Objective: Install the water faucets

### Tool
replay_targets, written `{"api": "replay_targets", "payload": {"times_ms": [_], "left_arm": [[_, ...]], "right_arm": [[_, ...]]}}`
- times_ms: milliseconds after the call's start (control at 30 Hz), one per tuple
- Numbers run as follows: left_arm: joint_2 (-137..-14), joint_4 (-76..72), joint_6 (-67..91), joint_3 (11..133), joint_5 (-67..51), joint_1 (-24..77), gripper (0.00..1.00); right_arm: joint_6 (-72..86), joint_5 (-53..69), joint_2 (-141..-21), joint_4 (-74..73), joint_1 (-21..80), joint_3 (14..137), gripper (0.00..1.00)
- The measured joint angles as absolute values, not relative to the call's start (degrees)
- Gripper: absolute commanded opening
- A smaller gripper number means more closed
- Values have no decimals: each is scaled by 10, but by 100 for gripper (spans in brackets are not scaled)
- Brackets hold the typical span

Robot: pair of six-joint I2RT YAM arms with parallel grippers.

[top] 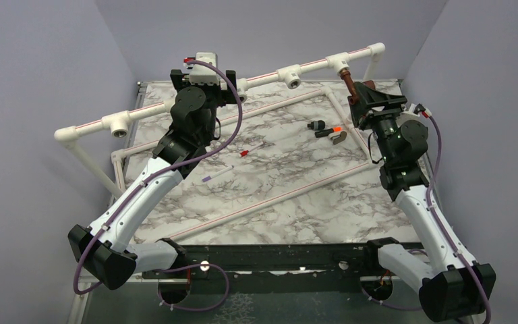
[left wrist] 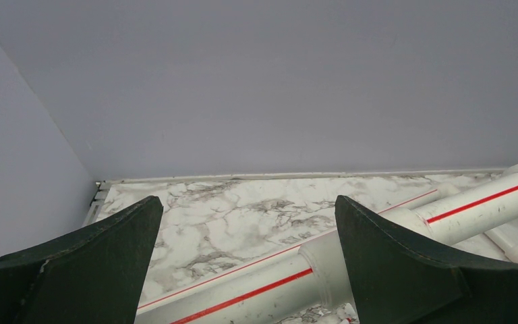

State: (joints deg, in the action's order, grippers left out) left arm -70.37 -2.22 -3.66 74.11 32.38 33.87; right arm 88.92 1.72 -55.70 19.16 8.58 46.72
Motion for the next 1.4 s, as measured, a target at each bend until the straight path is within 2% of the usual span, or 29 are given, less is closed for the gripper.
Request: {"api": "replay_targets", "payload": {"times_ms": [400, 733, 1033, 1267, 1400], "left_arm": [[-703, -22, -37, 741, 324, 339, 99], [-703, -22, -36, 741, 324, 339, 99], [-703, -21, -36, 741, 324, 339, 99], [-701, -20, -36, 740, 324, 339, 99], [-698, -21, -37, 738, 324, 339, 99]], "right_arm": [[866, 18, -533, 161, 86, 467, 70], [772, 22, -483, 79, 86, 467, 72], [577, 38, -455, 28, 86, 467, 72], [340, 47, -437, -1, 86, 477, 72], [185, 59, -433, -11, 86, 477, 76]]}}
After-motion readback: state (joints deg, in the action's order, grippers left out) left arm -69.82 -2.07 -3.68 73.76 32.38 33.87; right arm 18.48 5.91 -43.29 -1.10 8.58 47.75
